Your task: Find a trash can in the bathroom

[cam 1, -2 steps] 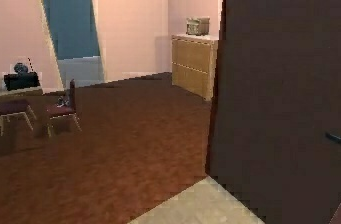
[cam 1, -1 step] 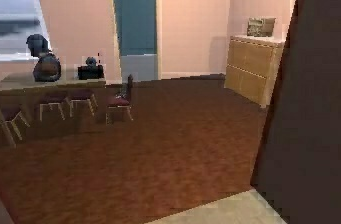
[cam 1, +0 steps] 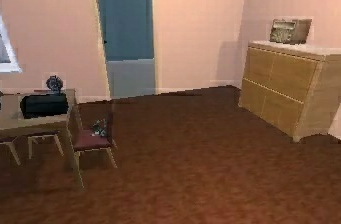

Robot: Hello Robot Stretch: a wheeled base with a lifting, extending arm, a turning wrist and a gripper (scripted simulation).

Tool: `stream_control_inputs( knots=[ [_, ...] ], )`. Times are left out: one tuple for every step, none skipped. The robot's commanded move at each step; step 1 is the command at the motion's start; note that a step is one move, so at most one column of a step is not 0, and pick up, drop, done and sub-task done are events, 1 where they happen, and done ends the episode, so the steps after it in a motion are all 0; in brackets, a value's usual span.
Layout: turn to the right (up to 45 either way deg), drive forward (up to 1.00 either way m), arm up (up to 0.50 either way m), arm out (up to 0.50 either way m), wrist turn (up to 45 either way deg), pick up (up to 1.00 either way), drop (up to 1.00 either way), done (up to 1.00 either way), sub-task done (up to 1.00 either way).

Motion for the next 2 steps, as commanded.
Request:
stream_control_inputs(
  knots=[
    [0.0,1.00,0.00,0.00,0.0,0.00,0.00,0.00,0.00],
    [-3.0,0.00,0.00,0.00,0.0,0.00,0.00,0.00,0.00]
  ],
)
